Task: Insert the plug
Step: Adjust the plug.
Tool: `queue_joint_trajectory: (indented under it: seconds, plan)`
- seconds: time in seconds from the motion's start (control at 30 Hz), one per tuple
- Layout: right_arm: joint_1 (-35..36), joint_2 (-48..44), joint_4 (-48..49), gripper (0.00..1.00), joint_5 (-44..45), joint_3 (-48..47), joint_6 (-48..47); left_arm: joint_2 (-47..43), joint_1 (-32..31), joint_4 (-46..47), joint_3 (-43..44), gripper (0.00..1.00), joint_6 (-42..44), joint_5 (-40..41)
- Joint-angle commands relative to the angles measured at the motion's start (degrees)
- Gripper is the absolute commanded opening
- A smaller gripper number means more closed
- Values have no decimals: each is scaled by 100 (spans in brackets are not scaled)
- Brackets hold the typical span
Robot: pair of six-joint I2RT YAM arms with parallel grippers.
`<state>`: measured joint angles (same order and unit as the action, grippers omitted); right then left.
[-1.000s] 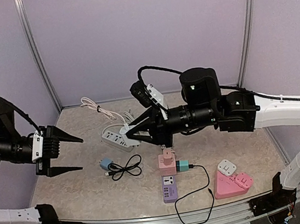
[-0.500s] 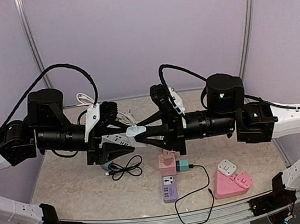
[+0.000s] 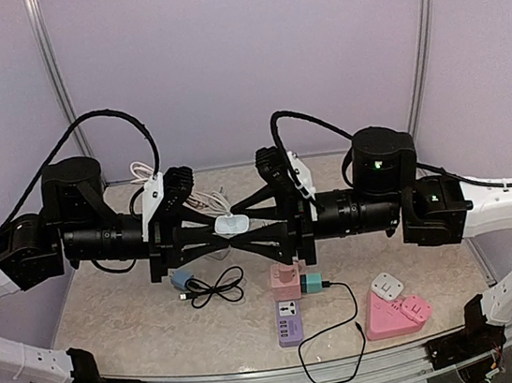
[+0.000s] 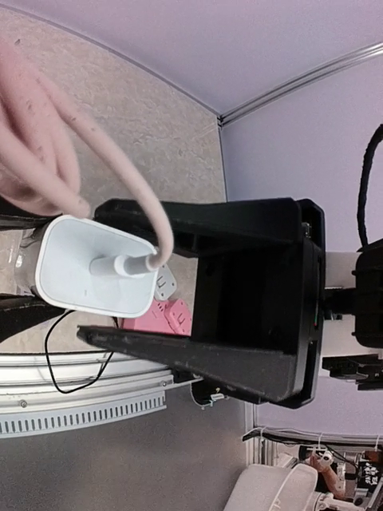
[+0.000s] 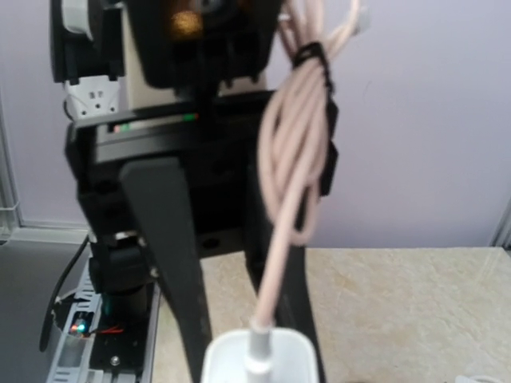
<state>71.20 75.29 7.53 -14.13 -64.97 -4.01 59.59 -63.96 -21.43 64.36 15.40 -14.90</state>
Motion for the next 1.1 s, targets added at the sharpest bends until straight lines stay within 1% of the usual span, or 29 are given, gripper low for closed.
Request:
queue_joint_trajectory:
  seconds: [0.0,0.03,0.07,0.1,0.17,0.23,0.33,0.47,0.5,0.57,0.6,0.73,0.8,0.93,0.97,1.0,1.03,1.07]
  plan:
    - [58,-232,303,70,326,243,103,-115,20,348,-90,0,-105,52]
    - [54,-349,551,76,421,464,121,-143,68,406,-90,0,-172,-27]
    - [54,-458,846,80,466,691,153,-168,115,470,-90,0,-245,-121]
    - [52,-526,1061,81,499,857,198,-195,171,551,-90,0,-318,-227]
    - [58,-567,1418,80,557,1027,308,-215,224,710,-98,0,-408,-377]
    - [49,-503,1625,78,587,1053,386,-224,235,818,-116,0,-416,-515]
    - [51,-315,1636,73,629,940,391,-220,233,843,-125,0,-416,-590]
    - [46,-155,1709,62,576,816,555,-233,232,867,-163,0,-471,-627]
    - [49,-100,1743,50,482,742,547,-246,237,912,-195,0,-478,-649]
    - [43,-55,1716,37,386,660,515,-242,240,929,-204,0,-476,-684]
    - [43,-27,1697,31,337,631,511,-238,240,948,-212,0,-476,-709]
    - [37,-12,1664,16,74,561,497,-227,262,1010,-275,0,-531,-706]
    - [34,-22,1604,1,44,528,472,-236,283,1054,-335,0,-575,-700]
    - [36,-122,1419,0,164,549,466,-253,314,994,-386,0,-446,-678]
    - [31,-160,1314,0,274,549,464,-261,321,880,-389,4,-254,-655]
    - [27,-209,1112,0,436,535,470,-292,320,715,-389,24,221,-647]
    - [12,-254,839,0,584,490,504,-330,317,433,-381,52,737,-627]
    - [-21,-292,510,0,734,432,557,-396,310,140,-366,72,1327,-529]
